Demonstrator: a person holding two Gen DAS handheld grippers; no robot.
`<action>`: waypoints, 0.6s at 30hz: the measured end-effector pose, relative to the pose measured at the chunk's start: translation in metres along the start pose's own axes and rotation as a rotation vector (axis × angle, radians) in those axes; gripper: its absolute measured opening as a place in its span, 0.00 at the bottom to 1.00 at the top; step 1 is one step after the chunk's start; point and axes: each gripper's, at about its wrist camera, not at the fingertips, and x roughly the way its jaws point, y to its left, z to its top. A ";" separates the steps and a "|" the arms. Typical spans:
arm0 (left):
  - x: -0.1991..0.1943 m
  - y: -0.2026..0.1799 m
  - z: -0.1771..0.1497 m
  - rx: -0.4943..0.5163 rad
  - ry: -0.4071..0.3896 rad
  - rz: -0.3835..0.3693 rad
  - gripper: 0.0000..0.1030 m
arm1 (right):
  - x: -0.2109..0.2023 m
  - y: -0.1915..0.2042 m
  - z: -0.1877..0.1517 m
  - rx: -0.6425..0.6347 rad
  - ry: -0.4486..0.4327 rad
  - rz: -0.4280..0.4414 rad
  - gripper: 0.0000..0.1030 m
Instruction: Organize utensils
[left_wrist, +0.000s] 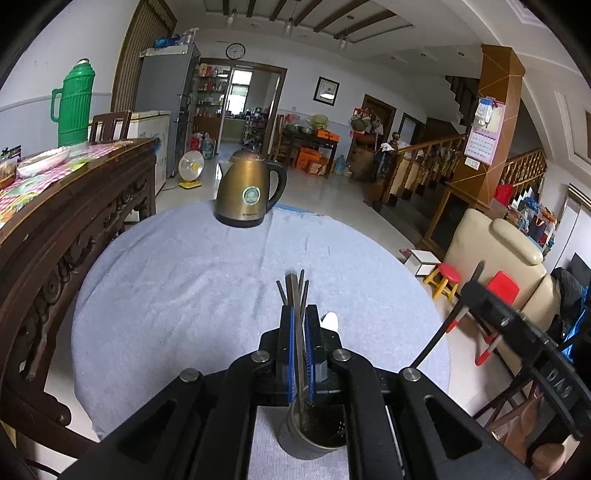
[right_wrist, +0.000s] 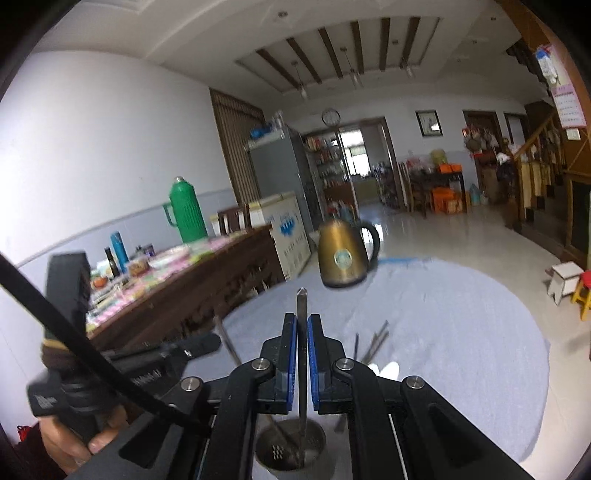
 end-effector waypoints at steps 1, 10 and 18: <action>0.000 0.000 -0.001 -0.002 0.004 0.000 0.06 | 0.000 -0.003 -0.003 0.006 0.012 -0.001 0.06; -0.004 0.009 -0.006 -0.028 0.023 0.028 0.06 | 0.016 -0.029 -0.024 0.138 0.119 -0.010 0.60; -0.012 0.010 -0.017 0.009 0.016 0.161 0.34 | -0.011 -0.052 -0.021 0.202 0.001 -0.042 0.71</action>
